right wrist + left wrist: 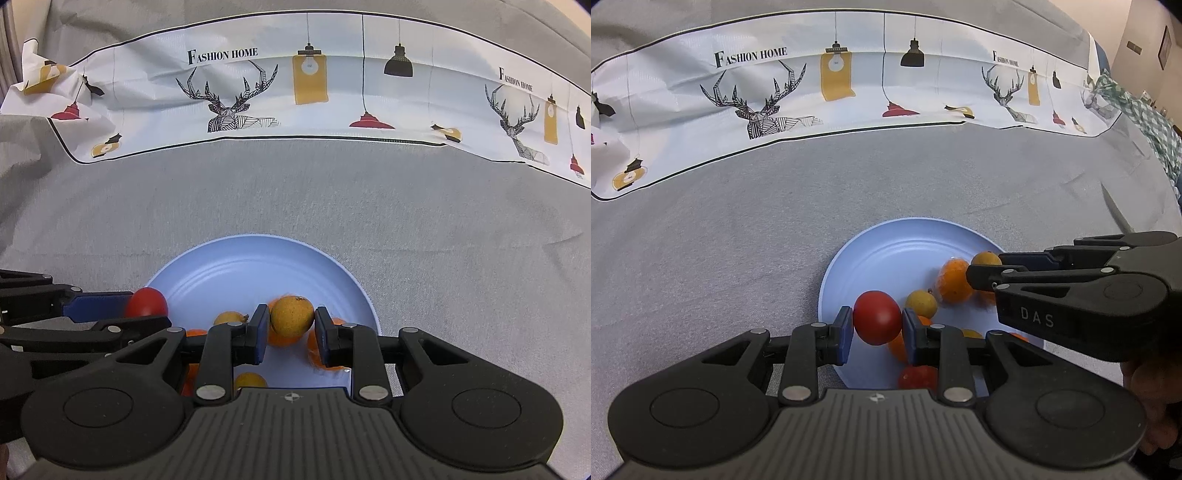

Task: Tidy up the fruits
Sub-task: 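Lower both fruits onto the plate and open both tools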

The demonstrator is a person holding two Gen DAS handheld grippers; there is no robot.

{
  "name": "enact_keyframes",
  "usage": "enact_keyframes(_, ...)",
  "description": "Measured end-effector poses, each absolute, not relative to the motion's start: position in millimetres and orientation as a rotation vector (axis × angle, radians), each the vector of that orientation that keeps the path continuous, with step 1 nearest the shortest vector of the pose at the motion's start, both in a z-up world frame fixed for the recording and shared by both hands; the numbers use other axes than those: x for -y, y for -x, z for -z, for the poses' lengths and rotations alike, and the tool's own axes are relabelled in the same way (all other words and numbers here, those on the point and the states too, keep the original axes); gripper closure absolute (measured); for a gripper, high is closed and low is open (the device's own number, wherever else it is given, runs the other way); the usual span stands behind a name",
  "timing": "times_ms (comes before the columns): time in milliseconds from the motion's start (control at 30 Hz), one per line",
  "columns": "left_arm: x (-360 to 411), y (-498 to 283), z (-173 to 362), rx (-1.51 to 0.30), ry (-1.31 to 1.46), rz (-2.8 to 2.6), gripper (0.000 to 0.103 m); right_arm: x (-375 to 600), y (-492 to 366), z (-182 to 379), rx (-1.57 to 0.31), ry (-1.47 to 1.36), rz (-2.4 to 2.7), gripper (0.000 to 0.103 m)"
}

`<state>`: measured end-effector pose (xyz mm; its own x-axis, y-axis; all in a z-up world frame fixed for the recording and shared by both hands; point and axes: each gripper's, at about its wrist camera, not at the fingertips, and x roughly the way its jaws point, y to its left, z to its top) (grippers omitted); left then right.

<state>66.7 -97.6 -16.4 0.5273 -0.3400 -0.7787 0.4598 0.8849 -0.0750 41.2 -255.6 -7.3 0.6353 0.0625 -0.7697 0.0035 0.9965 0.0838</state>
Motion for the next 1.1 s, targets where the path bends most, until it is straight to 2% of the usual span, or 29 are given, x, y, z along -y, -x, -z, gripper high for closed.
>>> enact_keyframes(1100, 98.5, -64.1, 15.5, -0.888, -0.142, 0.481, 0.072, 252.3, -39.7, 7.4, -0.885, -0.074, -0.035, 0.075)
